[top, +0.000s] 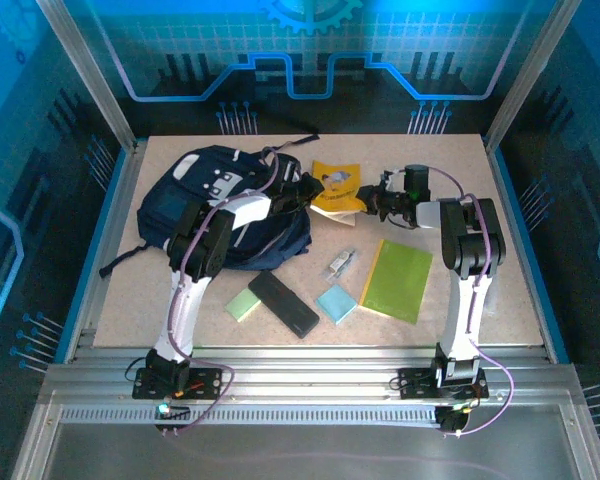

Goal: Pack the student bag

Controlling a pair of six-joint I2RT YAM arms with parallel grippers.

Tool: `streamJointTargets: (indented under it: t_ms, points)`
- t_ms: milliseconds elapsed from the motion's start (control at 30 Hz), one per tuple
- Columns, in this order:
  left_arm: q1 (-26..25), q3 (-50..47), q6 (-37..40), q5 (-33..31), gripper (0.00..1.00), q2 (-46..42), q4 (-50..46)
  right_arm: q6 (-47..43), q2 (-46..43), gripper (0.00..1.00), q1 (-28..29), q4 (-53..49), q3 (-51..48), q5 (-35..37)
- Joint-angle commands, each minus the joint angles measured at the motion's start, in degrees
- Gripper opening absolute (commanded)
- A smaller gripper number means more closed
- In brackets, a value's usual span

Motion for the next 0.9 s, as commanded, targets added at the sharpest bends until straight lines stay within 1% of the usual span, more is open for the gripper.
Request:
streamJointTargets:
  t_ms: [0, 33, 67, 100, 167, 300, 333, 400, 500, 600, 733, 867]
  points:
    - [-1.47, -0.66, 1.33, 0.54, 0.0, -5.71, 1.76, -8.06, -1.93, 0.16, 0.69, -10.95, 3.36, 1.86]
    - [-1.41, -0.71, 1.56, -0.09, 0.0, -6.19, 1.82, -8.54, -2.3, 0.21, 0.69, -12.41, 3.51, 2.64]
    - [-1.42, -0.66, 1.86, -0.83, 0.0, -7.0, 2.07, -8.73, -3.17, 0.34, 0.68, -14.86, 3.55, 4.1]
    - [-1.43, -0.81, 1.96, -1.65, 0.0, -7.63, 2.47, -8.69, -4.21, 0.5, 0.47, -16.44, 3.21, 5.28]
    - [-1.44, -0.69, 2.04, -3.01, 0.0, -8.9, 3.26, -8.96, -6.95, 0.7, 0.22, -17.65, 1.12, 7.92]
    - [-1.46, 0.0, 2.26, -6.34, 0.0, -10.95, 4.43, -12.14, -14.14, 0.93, 0.74, -24.16, -2.39, 15.29]
    - [-1.44, -0.02, 2.09, -7.38, 0.0, -11.28, 4.98, -12.32, -15.85, 0.95, 1.08, -25.01, -3.21, 16.2]
    - [-1.42, -0.51, 1.38, -10.13, 0.0, -12.1, 6.7, -10.74, -19.03, 0.96, 1.93, -24.6, -5.18, 16.7]
    - [-1.52, -2.38, 0.08, -14.23, 0.0, -13.32, 10.24, -3.69, -23.84, 1.0, 4.3, -18.39, -10.04, 16.73]
    - [-1.88, -5.52, -1.27, -17.96, 0.0, -14.91, 13.63, 4.5, -27.24, 1.0, 7.98, -11.48, -13.74, 18.92]
    - [-2.44, -11.12, -3.29, -21.77, 0.0, -17.58, 18.18, 15.03, -28.91, 1.0, 13.11, -1.2, -16.82, 25.23]
    - [-2.72, -18.59, -7.59, -25.19, 0.0, -21.17, 23.82, 24.89, -26.99, 1.0, 16.48, 9.97, -18.21, 29.8]
